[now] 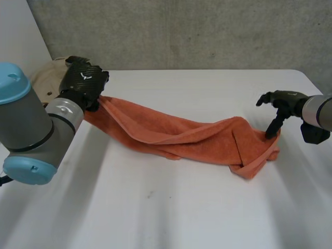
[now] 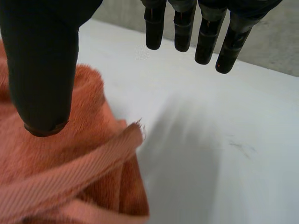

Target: Fold the laundry.

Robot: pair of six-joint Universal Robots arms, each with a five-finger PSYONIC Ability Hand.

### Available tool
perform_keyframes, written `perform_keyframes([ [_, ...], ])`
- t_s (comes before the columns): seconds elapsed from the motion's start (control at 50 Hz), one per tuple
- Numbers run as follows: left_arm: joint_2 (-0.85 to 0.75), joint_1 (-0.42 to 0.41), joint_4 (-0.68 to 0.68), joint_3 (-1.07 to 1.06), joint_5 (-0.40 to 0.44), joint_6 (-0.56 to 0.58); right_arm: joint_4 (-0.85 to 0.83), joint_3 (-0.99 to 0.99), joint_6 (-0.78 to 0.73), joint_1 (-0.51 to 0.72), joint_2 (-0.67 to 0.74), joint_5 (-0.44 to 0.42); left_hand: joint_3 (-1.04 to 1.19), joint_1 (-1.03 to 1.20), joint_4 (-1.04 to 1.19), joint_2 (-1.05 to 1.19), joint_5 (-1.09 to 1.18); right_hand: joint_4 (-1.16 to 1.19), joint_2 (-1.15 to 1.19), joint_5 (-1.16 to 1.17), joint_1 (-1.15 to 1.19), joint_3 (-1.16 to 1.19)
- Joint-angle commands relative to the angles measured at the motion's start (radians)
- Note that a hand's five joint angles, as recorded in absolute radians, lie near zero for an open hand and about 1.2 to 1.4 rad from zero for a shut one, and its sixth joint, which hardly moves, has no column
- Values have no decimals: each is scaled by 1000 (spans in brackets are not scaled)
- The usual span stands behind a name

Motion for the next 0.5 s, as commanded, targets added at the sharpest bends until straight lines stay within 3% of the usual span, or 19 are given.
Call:
perform_keyframes([
  [0.02,86,-10,2,-48,4,1,3,-55,138,0,35,-26,202,268,195,201,234,-47,-48,-38,-16,-29],
  [0.16,123,-10,0,-58,4,1,116,-175,232,-2,135,-138,202,268,195,201,234,-32,-33,-23,-2,-14],
  [0.5,225,-7,2,-110,10,0,143,-293,244,8,313,-135,202,268,195,201,234,32,31,41,62,50],
])
